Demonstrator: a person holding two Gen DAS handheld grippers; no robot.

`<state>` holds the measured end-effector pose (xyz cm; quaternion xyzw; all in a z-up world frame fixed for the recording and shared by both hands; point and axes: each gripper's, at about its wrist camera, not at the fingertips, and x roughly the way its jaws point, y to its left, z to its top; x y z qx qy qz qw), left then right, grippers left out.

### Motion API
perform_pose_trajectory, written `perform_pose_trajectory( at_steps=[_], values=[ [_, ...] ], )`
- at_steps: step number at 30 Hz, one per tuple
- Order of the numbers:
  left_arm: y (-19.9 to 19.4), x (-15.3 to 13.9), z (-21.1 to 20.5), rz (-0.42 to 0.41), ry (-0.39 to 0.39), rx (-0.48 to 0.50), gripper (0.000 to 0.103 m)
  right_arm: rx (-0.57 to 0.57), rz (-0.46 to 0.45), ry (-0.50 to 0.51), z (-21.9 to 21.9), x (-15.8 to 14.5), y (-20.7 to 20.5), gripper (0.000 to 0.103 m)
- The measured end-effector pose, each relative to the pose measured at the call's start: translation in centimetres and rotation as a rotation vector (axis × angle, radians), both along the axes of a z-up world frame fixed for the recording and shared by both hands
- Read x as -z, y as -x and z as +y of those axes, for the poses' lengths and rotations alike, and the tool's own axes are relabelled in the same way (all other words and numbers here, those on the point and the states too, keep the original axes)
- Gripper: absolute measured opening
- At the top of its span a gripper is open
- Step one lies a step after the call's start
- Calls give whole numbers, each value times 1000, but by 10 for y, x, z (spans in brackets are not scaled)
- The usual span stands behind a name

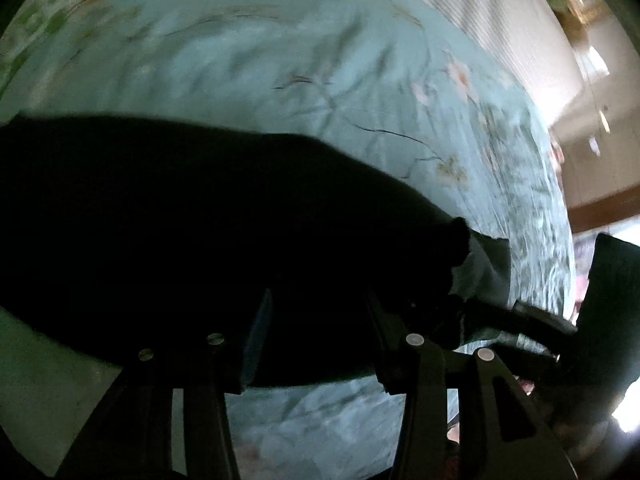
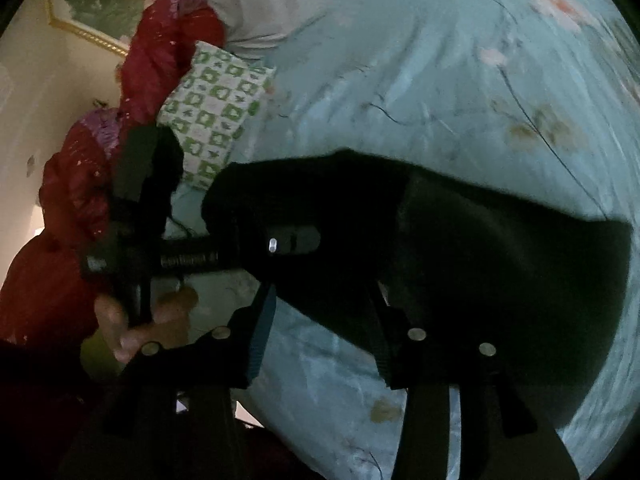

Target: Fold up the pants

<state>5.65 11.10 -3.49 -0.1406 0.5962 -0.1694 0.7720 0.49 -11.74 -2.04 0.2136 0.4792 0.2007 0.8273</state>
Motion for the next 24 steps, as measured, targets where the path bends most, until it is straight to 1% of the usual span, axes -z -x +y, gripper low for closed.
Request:
perform_pose_trajectory(
  at_steps=[3, 5, 6, 7, 10, 12, 16, 18, 24],
  values=[
    [12, 0, 23, -5, -10, -54, 47, -26, -3, 16, 10, -3, -20, 47],
    [22, 2, 41, -6, -14, -100, 48, -50, 8, 32, 15, -1, -30, 51],
    [26, 2, 50, -6, -14, -121, 48, -63, 12, 43, 18, 0, -35, 56],
    [29, 3, 57, -4, -13, -145, 49, -74, 12, 51, 19, 1, -36, 57],
    [39, 8, 86, 12, -4, -226, 49, -111, 19, 67, 34, 2, -53, 57],
    [41, 11, 101, 22, -1, -260, 50, -138, 24, 71, 43, 3, -65, 57],
    [45, 14, 127, 30, 0, -325, 56, -197, 23, 91, 66, 4, -87, 57],
    [44, 17, 139, 38, 1, -362, 56, -226, 24, 101, 76, 4, -97, 57],
    [40, 29, 182, 73, 54, -478, 57, -319, 26, 131, 114, 2, -136, 57]
  ],
)
